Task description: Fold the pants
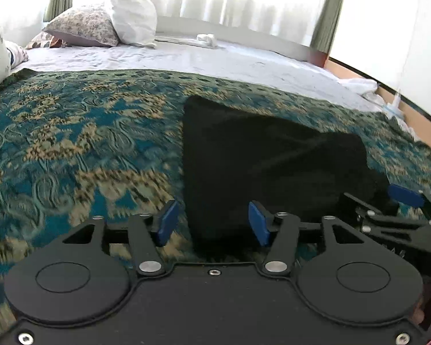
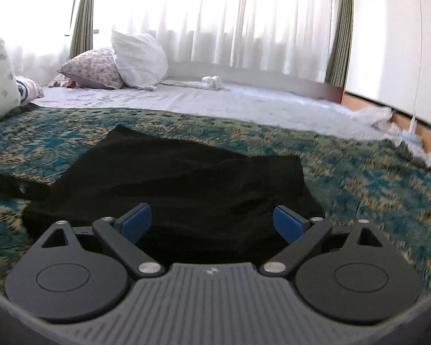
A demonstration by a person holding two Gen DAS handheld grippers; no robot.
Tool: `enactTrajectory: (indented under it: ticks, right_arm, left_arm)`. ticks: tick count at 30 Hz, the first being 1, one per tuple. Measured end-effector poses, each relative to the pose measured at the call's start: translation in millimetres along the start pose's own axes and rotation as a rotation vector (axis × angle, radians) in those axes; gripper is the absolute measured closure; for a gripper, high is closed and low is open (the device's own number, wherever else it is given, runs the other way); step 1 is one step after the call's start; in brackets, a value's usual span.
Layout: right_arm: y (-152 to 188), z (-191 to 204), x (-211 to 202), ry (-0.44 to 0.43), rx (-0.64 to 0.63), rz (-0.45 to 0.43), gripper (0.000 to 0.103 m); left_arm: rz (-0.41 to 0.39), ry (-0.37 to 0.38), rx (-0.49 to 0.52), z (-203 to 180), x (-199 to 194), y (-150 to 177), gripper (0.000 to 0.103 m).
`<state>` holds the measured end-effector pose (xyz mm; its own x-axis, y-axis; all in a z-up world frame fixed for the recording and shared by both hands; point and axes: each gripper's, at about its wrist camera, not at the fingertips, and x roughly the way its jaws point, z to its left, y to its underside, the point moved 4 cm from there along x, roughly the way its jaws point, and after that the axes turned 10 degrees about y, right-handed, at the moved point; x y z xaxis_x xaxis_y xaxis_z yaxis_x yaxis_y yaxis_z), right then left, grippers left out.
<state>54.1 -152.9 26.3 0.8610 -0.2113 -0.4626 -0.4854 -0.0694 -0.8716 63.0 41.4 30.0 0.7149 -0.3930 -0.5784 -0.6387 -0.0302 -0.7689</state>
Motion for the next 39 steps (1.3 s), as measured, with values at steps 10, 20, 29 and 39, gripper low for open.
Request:
enactTrajectory:
  ticks: [10,20,29,39]
  right_arm:
    - [39,-35,-31,-0.008,0.054,0.032,0.0]
    - [63,-40,-20,-0.001,0.011,0.095,0.0]
    - [66,-40,-16,-0.028,-0.01,0.091,0.0]
    - [62,-42,-4,-0.058,-0.026,0.107,0.0]
  left_arm:
    - [0.007,-0.018,0.118,-45,-7,42,0.016]
    - [0.064,-0.048,0.14,-47,15,55,0.001]
    - [0.055,-0.069,0.135,-48,21,57,0.0]
    - [0.036,-0.071,0.147,-47,21,60,0.0]
